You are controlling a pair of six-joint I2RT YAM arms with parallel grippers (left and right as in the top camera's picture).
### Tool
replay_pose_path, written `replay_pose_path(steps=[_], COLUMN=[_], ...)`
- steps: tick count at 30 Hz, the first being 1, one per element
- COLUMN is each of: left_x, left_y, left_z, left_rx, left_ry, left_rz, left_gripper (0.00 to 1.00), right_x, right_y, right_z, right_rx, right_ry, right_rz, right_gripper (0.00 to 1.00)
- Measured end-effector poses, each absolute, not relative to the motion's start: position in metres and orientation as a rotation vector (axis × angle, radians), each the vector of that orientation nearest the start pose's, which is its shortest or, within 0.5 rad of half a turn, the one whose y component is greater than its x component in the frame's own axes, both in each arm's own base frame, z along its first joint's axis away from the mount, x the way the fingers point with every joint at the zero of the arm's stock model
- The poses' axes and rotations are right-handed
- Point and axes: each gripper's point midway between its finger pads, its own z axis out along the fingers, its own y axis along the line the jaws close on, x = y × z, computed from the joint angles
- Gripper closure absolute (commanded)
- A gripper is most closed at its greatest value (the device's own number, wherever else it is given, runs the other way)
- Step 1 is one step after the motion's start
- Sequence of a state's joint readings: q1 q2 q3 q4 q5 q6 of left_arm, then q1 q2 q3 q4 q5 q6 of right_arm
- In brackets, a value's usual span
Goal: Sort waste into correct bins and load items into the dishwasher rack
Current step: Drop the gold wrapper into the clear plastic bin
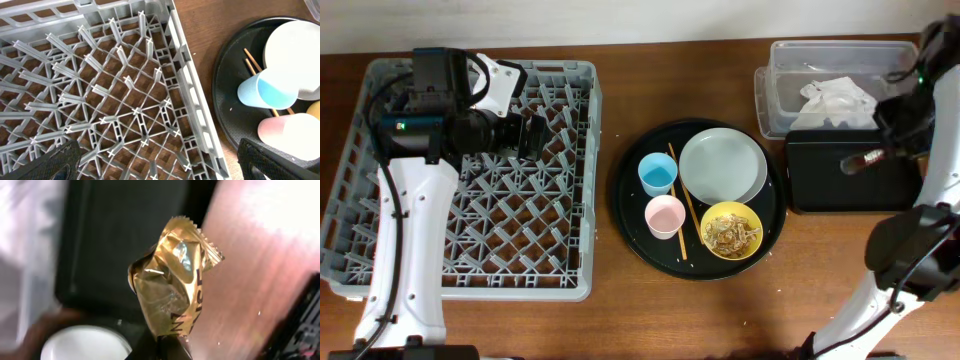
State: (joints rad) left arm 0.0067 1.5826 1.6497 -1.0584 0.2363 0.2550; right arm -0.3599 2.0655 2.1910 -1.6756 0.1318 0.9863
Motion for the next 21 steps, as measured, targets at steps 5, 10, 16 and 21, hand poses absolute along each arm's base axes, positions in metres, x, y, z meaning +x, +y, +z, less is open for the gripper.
replay_pose_path(steps=[5, 10, 16, 21], left_x=[0.396, 0.396, 0.396, 0.396], left_y=[-0.038, -0.038, -0.038, -0.038], left_z=[0.252, 0.252, 0.252, 0.252], left_rx=[0.402, 0.402, 0.402, 0.402], left_ry=[2.499, 2.499, 2.499, 2.499], left_rz=[-0.199, -0.199, -0.199, -0.199], left_gripper=[0.0, 0.0, 0.0, 0.0], right_x=[0.347, 0.438, 0.542, 0.553], right_y=[-0.166, -0.193, -0.167, -0.161], right_z=[0.124, 0.152, 0.161, 0.154], right_rx=[2.199, 1.916, 1.625, 1.562], right_ry=[2.209, 1.994, 1.863, 1.892], right_rz=[-0.279, -0.014, 0.199, 0.194], right_gripper=[0.96, 0.95, 0.12, 0.02])
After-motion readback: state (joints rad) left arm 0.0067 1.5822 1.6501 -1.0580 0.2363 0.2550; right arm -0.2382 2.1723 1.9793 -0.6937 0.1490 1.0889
